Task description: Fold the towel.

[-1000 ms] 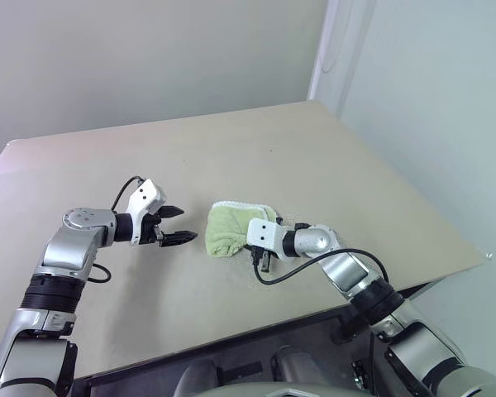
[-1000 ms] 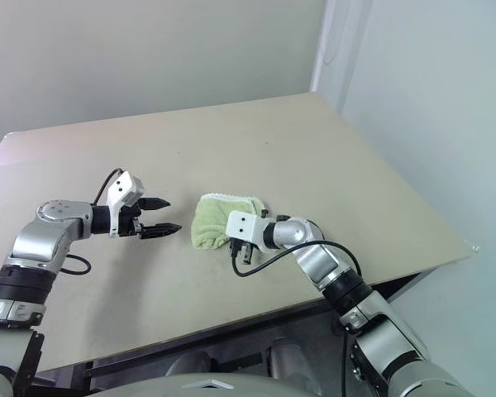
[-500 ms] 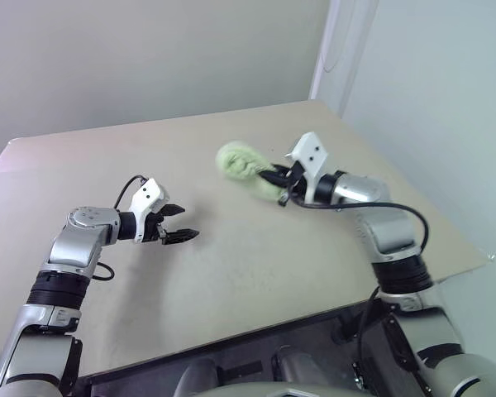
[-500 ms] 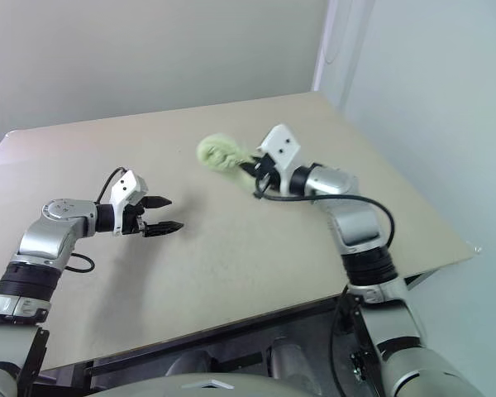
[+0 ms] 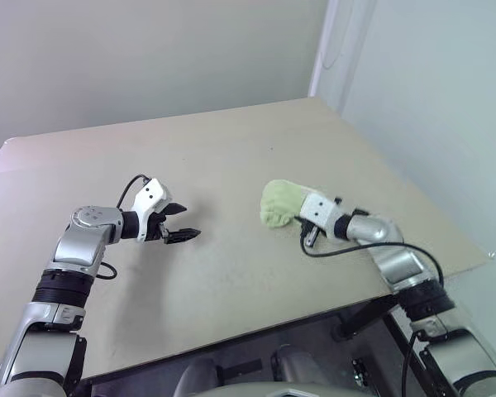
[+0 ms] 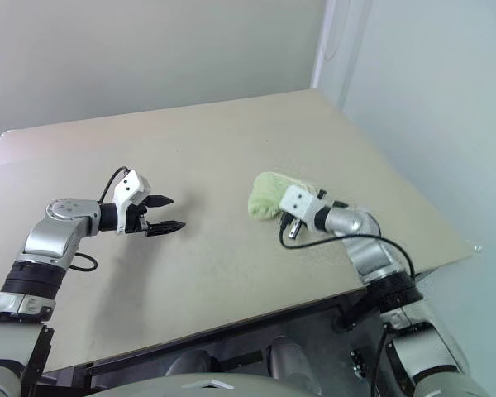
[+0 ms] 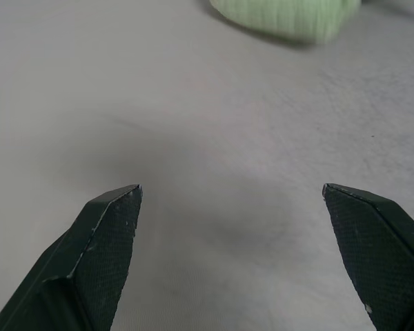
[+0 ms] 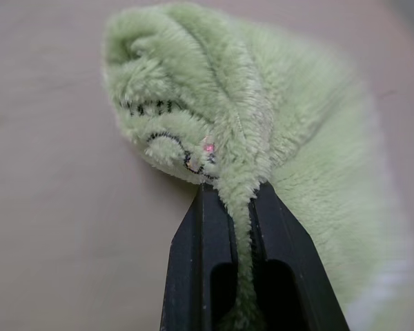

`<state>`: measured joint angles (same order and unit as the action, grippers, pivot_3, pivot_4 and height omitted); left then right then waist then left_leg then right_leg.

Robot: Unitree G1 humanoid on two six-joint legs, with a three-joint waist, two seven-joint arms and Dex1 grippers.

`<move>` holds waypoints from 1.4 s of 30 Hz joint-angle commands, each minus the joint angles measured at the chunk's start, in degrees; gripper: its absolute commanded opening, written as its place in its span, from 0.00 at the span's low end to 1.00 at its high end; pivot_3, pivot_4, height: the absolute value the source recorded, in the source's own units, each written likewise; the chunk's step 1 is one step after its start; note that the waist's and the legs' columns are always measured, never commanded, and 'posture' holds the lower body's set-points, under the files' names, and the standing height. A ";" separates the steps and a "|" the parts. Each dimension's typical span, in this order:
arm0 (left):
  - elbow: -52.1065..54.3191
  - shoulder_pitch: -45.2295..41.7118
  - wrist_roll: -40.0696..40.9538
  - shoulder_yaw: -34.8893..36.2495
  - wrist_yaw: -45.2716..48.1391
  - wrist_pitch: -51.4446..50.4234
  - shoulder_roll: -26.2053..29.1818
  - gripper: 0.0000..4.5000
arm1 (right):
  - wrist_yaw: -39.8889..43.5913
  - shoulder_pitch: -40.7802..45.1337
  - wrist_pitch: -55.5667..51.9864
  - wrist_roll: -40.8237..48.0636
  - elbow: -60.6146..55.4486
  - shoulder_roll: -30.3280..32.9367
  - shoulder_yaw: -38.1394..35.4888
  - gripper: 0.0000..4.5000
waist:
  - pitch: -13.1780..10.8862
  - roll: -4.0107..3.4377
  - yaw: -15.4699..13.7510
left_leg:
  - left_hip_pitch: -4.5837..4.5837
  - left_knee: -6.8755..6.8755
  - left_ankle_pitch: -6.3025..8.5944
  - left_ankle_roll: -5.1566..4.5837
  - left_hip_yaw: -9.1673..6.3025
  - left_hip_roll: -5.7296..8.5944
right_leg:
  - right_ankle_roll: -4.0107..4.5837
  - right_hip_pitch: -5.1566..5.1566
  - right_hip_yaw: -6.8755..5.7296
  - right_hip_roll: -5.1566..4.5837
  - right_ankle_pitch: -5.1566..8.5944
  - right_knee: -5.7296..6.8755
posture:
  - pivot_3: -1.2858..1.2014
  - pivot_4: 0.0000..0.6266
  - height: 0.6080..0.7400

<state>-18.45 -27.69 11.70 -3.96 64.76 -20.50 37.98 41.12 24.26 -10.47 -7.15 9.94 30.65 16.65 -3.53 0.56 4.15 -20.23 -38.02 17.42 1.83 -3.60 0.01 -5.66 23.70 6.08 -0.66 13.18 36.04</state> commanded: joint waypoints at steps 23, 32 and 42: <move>2.26 -0.02 4.20 3.71 0.03 -2.87 0.36 0.98 | -7.65 11.36 -14.28 20.08 10.05 -14.12 -16.74 0.91 | 0.00 0.02 0.00 | 0.15 0.01 0.00 0.00 -0.05 -0.01 | -0.01 -0.13 -0.05 0.00 -0.03 0.04 | 0.52 0.00 1.00; 4.27 1.23 4.66 4.59 -0.88 -4.41 1.58 0.98 | -12.47 11.81 3.98 9.38 36.92 -19.56 -10.39 0.91 | 0.05 0.09 1.27 | 0.22 0.04 0.00 0.00 -0.05 -0.01 | 0.01 -0.17 -0.04 0.01 -0.25 0.07 | 0.52 0.00 1.00; 1.70 -0.48 5.94 7.31 -1.37 -5.06 3.87 0.98 | -3.60 12.20 -7.24 24.55 10.38 -17.19 -18.10 0.91 | -0.05 -0.05 1.86 | 0.89 0.02 -0.01 0.00 -0.22 -0.01 | 0.00 -0.89 -0.05 0.04 0.01 0.09 | 0.52 0.00 1.00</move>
<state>-17.35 -26.32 16.31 1.03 63.67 -25.12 40.73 34.03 34.81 -13.17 11.16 32.04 11.79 1.58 -3.58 0.51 6.01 -19.54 -38.01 17.41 1.83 -3.82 0.01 -5.72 23.04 6.03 -0.62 13.15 36.15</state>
